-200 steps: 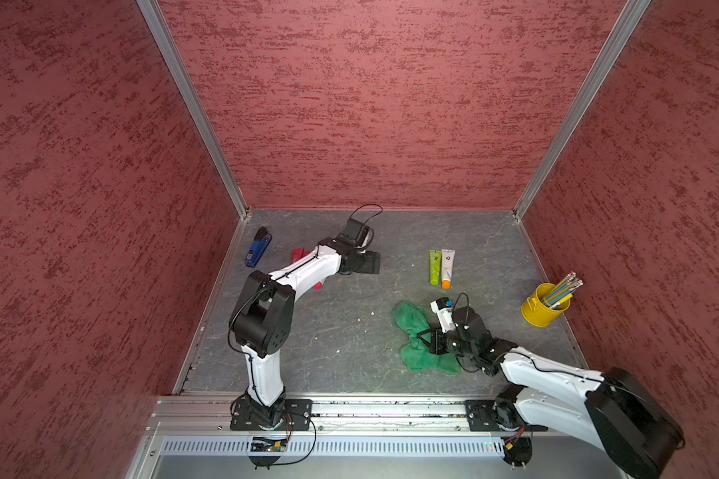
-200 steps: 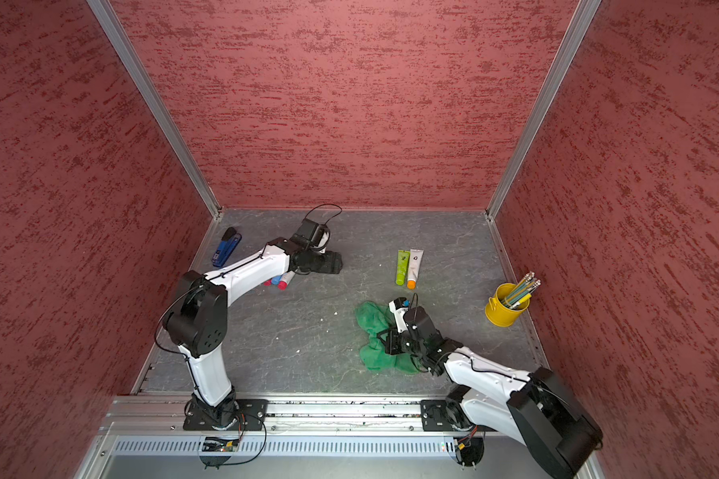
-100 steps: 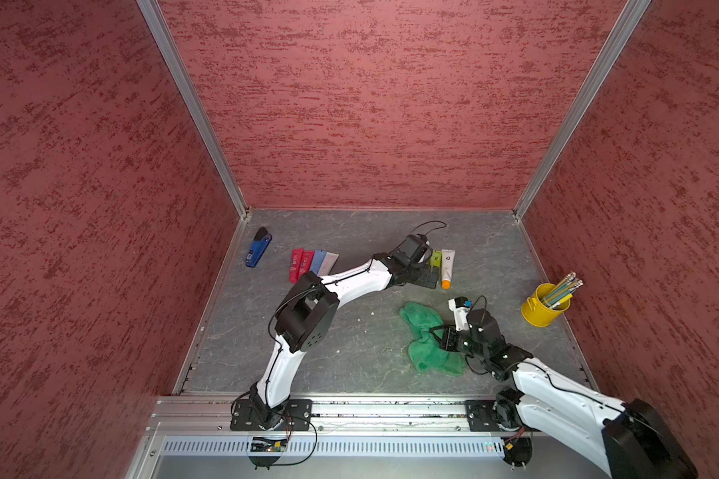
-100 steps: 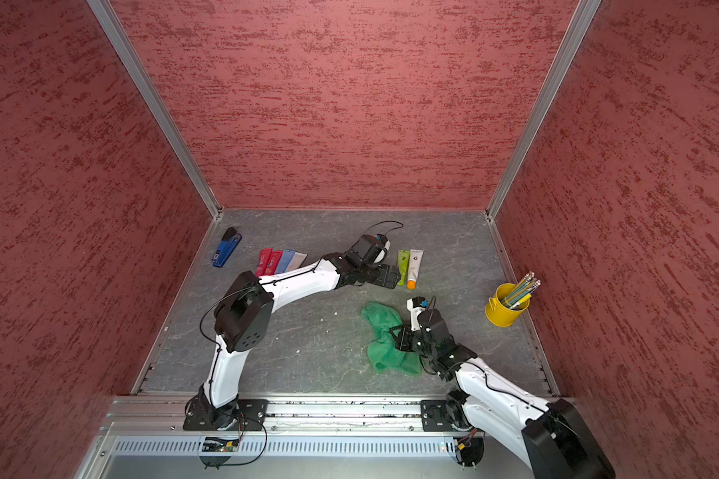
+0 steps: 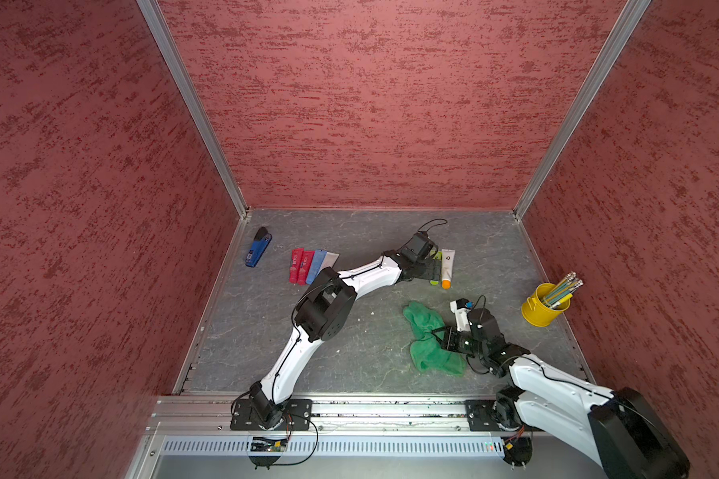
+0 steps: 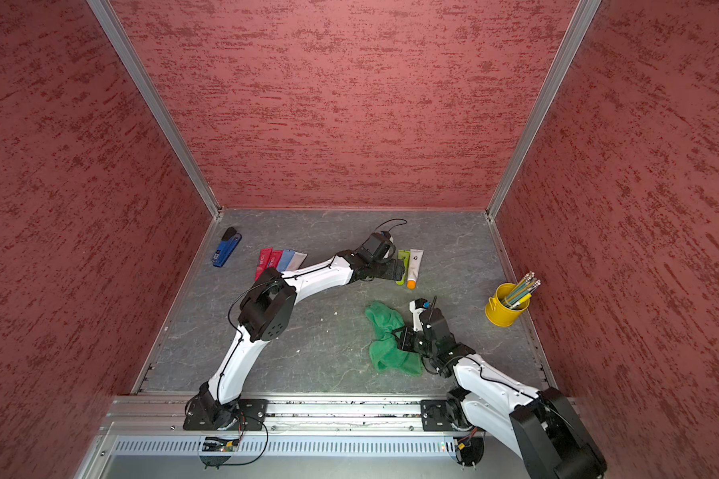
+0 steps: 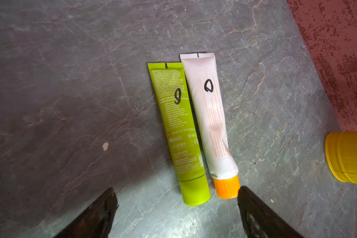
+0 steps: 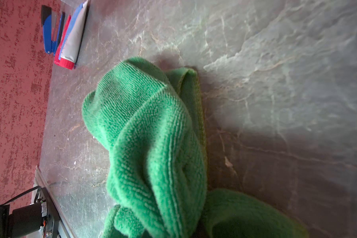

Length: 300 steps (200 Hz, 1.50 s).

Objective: Wipe the surface of the toothpaste tube
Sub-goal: Move the toothpaste to the center of the board.

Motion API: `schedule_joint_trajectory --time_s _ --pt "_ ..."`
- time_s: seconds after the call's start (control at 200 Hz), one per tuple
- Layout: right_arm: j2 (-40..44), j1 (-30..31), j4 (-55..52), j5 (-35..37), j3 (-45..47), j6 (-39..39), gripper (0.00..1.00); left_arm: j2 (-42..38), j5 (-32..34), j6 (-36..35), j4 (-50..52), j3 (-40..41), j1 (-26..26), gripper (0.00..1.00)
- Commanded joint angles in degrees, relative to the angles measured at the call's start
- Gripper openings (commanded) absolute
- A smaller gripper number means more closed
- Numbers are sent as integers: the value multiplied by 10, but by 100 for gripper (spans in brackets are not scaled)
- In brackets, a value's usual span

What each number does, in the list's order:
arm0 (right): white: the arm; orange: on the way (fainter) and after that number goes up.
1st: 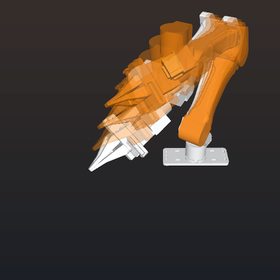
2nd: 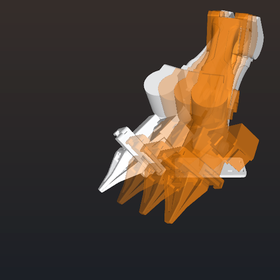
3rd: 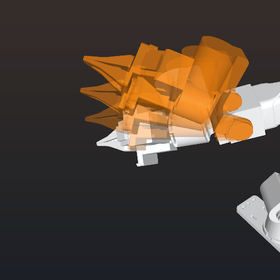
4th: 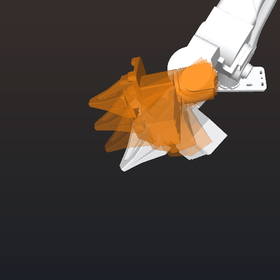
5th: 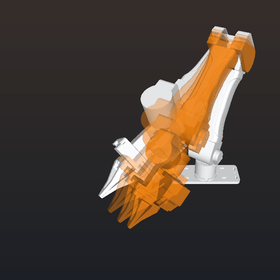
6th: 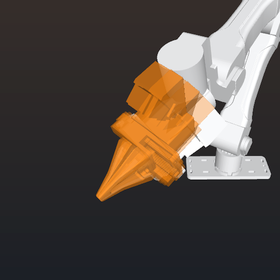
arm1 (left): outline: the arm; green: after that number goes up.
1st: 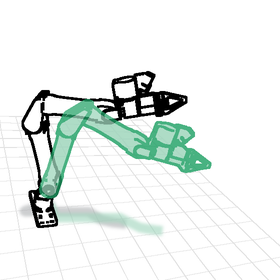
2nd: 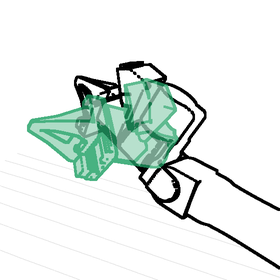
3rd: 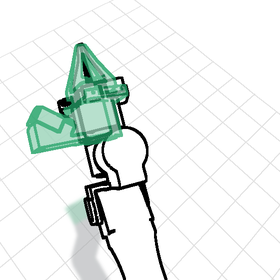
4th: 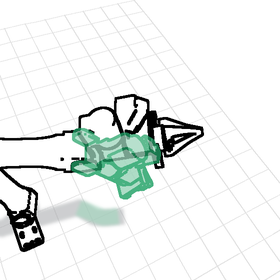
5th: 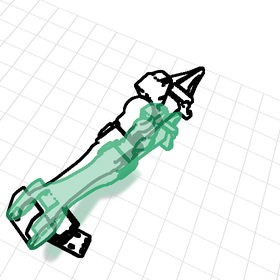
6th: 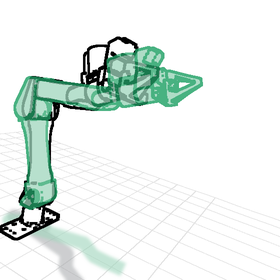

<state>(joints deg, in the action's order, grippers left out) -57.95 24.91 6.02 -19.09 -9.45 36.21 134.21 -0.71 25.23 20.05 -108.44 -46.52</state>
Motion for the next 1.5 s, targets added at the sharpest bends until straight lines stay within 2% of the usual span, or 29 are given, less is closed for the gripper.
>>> schedule_joint_trajectory --time_s 0.0,0.175,0.421,0.611,0.756,0.977,1.162,1.418,1.498 --pt "-2 -4 -3 -25 3 -9 0 32 7 0 18 -27 -2 91" --pt "41 -4 -5 -21 14 -5 0 65 38 -20 42 -64 -14 83" --pt "32 -4 2 -33 13 -9 0 122 60 -28 93 -136 -22 77" --pt "33 -4 4 -33 12 -10 0 125 77 -30 112 -135 -22 62" --pt "38 -5 4 -34 13 -10 0 118 79 -31 125 -120 -17 46" --pt "54 -4 -3 -24 12 -10 0 48 77 -28 94 -5 -2 28" --pt "73 -5 -14 7 2 -12 0 -70 62 -45 90 123 10 20" --pt "139 -9 -49 53 -23 -18 0 -291 95 -46 81 385 -22 18" --pt "124 -16 -55 71 -48 -45 0 -339 99 -39 83 440 -42 18"
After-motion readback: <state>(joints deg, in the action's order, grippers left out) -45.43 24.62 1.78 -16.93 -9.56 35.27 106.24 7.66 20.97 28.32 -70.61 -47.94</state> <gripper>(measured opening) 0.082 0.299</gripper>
